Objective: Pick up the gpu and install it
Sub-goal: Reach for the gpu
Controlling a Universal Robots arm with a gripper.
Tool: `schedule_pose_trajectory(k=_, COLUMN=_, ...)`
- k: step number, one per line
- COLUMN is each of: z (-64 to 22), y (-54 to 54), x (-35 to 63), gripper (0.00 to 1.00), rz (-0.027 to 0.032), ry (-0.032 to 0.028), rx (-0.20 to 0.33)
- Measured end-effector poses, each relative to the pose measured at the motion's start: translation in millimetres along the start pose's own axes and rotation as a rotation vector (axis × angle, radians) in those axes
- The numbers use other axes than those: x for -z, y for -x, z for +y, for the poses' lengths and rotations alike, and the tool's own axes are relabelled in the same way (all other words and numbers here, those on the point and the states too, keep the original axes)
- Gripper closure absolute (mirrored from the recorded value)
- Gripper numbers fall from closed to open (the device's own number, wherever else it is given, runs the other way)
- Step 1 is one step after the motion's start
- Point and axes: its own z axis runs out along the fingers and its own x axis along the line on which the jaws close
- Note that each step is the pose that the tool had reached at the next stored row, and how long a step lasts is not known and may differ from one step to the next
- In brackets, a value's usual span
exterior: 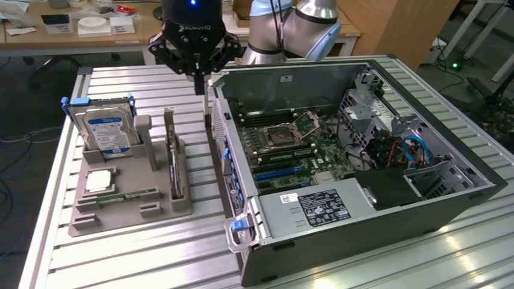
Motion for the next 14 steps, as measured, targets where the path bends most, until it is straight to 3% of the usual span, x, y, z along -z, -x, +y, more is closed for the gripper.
schedule_pose_trajectory(k=14, z=-1.0, y=-11.2, x=0.3, gripper=0.89, rz=0.0, ry=0.0, rx=0.0)
